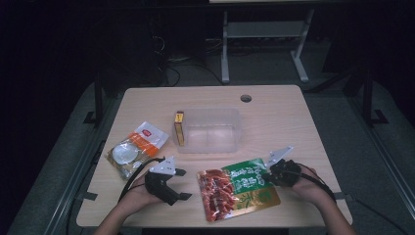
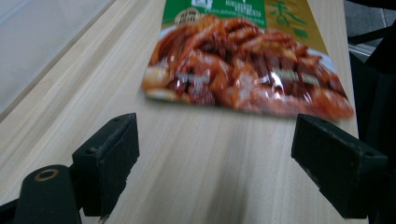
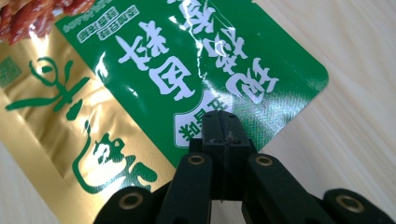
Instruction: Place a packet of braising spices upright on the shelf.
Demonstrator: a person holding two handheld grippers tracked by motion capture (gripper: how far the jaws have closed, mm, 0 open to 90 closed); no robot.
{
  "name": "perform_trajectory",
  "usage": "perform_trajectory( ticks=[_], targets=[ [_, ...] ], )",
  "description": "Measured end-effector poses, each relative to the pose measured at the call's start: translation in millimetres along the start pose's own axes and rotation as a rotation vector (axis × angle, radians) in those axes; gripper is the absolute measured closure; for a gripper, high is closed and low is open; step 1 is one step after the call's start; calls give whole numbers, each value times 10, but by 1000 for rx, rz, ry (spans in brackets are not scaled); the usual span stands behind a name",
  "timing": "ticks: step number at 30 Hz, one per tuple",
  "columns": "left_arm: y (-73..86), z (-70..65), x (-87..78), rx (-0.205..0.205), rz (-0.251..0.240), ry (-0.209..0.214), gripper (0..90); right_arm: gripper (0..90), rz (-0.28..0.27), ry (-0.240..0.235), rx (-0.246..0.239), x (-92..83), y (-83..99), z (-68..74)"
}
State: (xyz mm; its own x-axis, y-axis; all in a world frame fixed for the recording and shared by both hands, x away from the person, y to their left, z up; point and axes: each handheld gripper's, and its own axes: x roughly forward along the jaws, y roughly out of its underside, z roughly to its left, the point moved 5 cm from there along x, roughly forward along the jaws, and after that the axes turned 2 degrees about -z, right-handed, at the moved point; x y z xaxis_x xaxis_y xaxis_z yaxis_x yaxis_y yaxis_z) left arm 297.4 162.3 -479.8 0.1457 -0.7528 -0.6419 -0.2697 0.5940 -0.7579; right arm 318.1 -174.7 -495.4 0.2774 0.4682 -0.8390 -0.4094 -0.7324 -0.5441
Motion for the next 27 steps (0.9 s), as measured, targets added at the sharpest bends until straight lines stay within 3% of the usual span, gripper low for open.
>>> perform_trajectory(
  ticks=[8, 10, 14, 18, 20, 25, 27],
  targets=[
    [-3, 14, 6, -16, 9, -22, 144, 900, -16, -43, -145, 213, -339, 343],
    [-11, 5, 26, -18, 14, -26, 135, 900, -29, -49, -164, 266, -423, 432],
    [-18, -2, 68, -14, 20, -32, 133, 900, -40, -49, -192, 323, -502, 479],
    [-16, 7, 127, -19, 37, -38, 121, 900, -60, -54, -156, 319, -506, 472],
    [-20, 5, 154, -23, 42, -30, 119, 895, -95, -85, -92, 278, -513, 455],
    [-37, 0, 253, -17, 63, -27, 108, 631, -155, -8, -10, 151, -471, 338],
    [-49, 11, 282, -12, 65, -28, 107, 582, -166, -16, 32, 101, -434, 324]
  ],
)
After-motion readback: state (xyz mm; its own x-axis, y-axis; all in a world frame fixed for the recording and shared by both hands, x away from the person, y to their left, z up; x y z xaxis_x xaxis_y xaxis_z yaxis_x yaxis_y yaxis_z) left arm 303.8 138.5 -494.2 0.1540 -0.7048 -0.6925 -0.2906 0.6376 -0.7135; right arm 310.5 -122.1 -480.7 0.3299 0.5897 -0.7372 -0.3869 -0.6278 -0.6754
